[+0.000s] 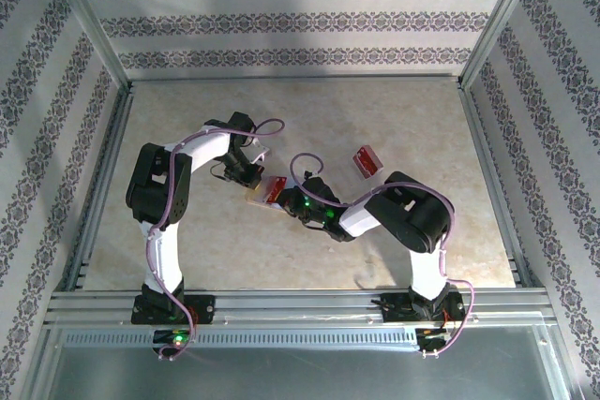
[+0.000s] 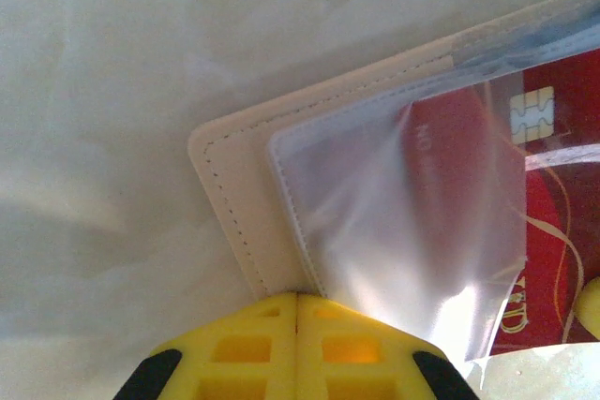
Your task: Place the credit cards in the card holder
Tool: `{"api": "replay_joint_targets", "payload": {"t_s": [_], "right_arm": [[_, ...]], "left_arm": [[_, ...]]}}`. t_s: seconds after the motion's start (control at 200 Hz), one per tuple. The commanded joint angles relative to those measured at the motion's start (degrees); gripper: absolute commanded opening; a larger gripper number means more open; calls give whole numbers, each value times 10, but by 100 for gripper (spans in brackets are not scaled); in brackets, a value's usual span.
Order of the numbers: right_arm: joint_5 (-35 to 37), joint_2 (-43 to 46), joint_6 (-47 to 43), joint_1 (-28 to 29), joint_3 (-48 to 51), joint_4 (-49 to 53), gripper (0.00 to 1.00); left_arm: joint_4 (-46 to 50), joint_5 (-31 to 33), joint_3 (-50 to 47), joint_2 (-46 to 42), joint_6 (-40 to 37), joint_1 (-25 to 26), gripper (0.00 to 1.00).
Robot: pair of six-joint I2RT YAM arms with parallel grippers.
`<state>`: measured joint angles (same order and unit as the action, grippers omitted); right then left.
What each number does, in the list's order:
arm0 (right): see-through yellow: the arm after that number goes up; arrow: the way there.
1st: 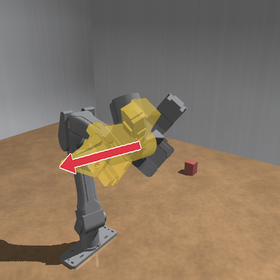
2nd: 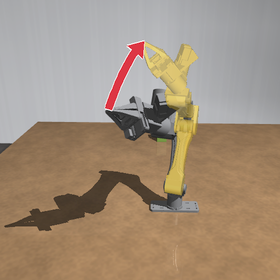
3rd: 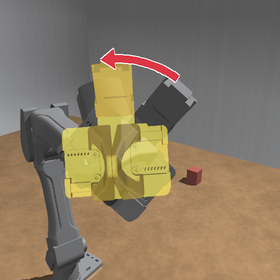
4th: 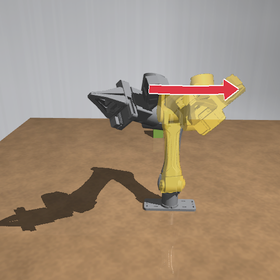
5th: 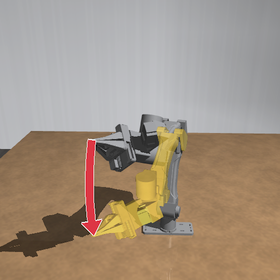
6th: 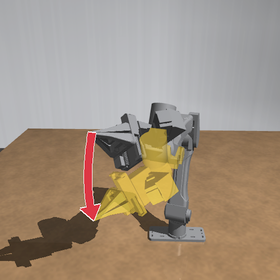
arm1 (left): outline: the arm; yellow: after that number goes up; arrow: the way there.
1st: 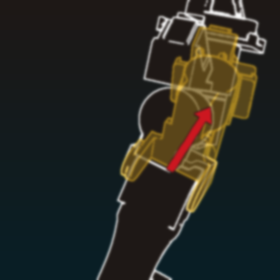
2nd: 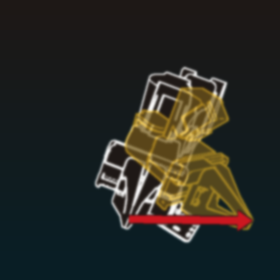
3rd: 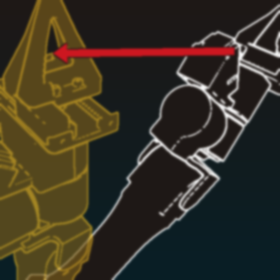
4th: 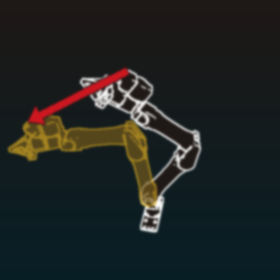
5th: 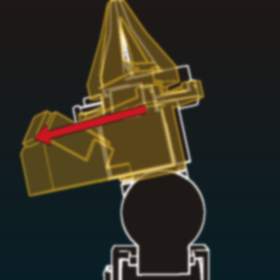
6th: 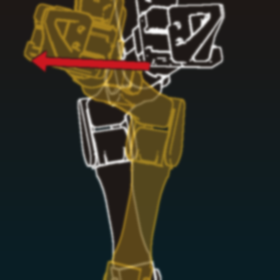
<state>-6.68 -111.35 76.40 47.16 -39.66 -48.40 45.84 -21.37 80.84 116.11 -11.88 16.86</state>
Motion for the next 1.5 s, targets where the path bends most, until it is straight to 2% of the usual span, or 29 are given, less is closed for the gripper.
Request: {"api": "replay_joint_targets", "payload": {"t_s": [0.0,0.09,0.26,0.52,0.794,1.249,1.494], "right_arm": [[7,-26,4,9,-10,21,0],[-1,-18,6,13,-12,33,0],[-26,14,-46,14,-45,154,16],[-15,71,-122,13,-91,314,31],[-21,65,-149,9,-126,362,33],[-61,11,-180,-4,-198,409,26],[-27,84,-207,-8,-184,460,27]], "left_arm": [[10,23,-11,21,-17,5,6],[15,26,-7,18,-15,5,6],[13,25,-7,14,-14,5,6],[15,28,-4,17,-15,5,6],[20,29,1,20,-14,5,6],[17,28,1,15,-11,5,6],[15,26,0,13,-9,4,6]]}}
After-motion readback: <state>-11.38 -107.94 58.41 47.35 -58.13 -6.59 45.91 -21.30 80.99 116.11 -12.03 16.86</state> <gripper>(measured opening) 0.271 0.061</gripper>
